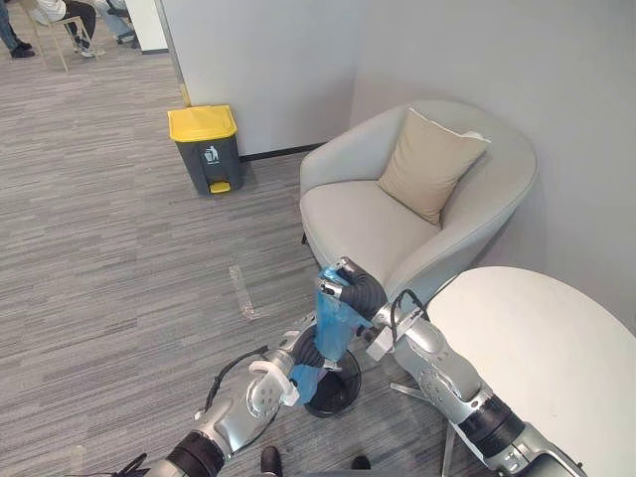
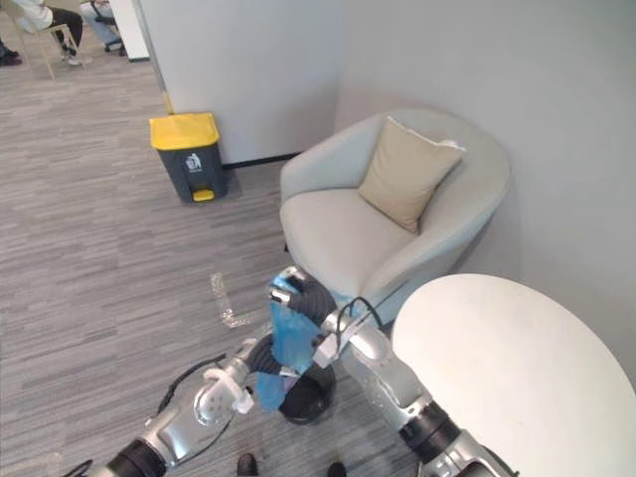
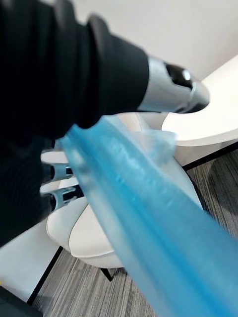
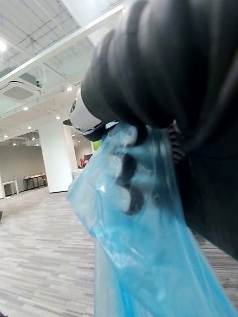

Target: Gather rubbish on tea table into small bin, then transfer packed bag to large trash can.

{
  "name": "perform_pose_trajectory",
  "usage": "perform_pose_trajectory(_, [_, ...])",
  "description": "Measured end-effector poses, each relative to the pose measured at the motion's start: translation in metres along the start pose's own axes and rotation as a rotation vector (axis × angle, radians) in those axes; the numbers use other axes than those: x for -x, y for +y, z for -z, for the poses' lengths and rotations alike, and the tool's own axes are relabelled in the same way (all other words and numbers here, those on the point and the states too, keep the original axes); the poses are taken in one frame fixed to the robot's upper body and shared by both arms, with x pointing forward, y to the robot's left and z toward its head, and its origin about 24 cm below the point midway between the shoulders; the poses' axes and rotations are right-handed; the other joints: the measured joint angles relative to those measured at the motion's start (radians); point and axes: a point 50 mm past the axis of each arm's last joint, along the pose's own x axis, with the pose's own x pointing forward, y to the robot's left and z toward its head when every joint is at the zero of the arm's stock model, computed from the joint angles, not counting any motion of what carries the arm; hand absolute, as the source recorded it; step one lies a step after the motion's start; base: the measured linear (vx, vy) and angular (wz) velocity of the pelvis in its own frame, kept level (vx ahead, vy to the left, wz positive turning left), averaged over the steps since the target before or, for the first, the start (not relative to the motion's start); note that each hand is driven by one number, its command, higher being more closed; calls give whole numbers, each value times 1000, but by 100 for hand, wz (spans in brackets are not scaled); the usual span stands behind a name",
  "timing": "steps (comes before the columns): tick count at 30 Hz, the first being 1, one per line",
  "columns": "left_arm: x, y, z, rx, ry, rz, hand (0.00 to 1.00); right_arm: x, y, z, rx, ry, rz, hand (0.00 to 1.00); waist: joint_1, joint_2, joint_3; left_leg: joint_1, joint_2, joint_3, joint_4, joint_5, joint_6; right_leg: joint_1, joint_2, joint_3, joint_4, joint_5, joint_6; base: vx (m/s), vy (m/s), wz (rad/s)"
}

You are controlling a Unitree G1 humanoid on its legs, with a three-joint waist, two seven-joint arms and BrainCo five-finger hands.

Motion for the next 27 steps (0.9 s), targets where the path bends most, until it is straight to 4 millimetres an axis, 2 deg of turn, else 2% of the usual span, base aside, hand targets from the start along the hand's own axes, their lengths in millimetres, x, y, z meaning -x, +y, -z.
perform_pose_trajectory(7, [6,-4,3,51,24,-56,0,-15,10,-5,8,-8,-39,100,11,0,0,0,11,-3,0,2,-7,2,9,-1,-3,-1,0,0,0,0])
perform_pose_trajectory(11, [8,0,7,63,44,-105,0,-23,15,-11,8,-31,-53,100,12,0,0,-1,18,-4,0,2,-15,3,18,-1,-7,0,-1,0,0,0])
perform_pose_trajectory(21, [14,2,15,68,89,-163,0,-31,28,-10,-53,-38,-86,100,16,1,1,2,29,6,0,1,-22,6,34,11,-9,9,-17,11,-4,-3])
perform_pose_trajectory(22, [14,3,17,52,97,-169,100,-31,31,-8,-68,-31,-95,100,16,1,1,3,29,6,0,1,-24,8,36,11,-10,10,-17,17,-7,-4])
perform_pose_trajectory(27, [18,2,22,29,124,-199,100,-31,35,-5,-100,-22,-108,100,19,6,4,5,35,6,0,-4,-40,9,38,11,-9,8,-18,0,0,0])
